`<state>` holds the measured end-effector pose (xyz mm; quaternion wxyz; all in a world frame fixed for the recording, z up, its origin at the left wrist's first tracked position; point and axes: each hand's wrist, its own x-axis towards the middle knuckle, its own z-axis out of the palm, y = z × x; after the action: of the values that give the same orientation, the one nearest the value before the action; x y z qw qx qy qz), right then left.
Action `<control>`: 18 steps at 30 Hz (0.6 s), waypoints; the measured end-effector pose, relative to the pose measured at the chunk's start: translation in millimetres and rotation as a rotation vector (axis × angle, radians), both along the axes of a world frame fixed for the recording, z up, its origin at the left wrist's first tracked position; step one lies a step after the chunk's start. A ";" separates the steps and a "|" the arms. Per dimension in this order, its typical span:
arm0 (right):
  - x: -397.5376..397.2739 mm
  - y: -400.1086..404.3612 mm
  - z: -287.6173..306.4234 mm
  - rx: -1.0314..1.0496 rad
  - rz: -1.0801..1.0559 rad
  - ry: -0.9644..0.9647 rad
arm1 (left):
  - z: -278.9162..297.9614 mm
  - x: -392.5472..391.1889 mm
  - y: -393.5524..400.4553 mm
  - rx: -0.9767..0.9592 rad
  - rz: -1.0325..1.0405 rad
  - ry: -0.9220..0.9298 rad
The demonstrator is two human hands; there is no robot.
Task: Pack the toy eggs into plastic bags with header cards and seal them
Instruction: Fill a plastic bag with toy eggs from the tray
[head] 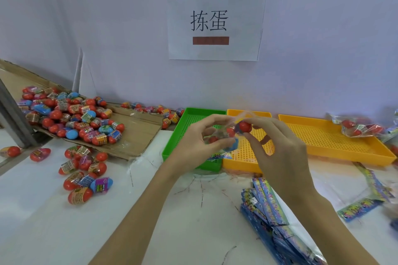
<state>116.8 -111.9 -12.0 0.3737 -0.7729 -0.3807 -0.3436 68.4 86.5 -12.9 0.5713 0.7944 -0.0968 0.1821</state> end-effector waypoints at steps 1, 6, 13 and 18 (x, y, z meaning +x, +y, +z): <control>-0.5 0.1 0.4 -0.002 0.039 0.011 | -0.1 0.0 0.9 -0.007 0.002 -0.015; 1.1 0.6 -1.7 -0.068 0.103 0.122 | -0.8 -0.6 2.1 -0.026 -0.014 -0.030; 7.4 -0.1 -5.0 -0.009 0.023 0.083 | -1.4 -1.2 -4.9 -0.046 -0.002 -0.049; 5.7 -2.4 1.5 0.178 0.047 0.283 | -2.1 3.2 -13.9 -0.245 0.069 0.009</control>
<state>122.5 -114.3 -10.5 0.4985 -0.7683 -0.3102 -0.2550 71.6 72.6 -15.0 0.6579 0.7223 -0.0437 0.2084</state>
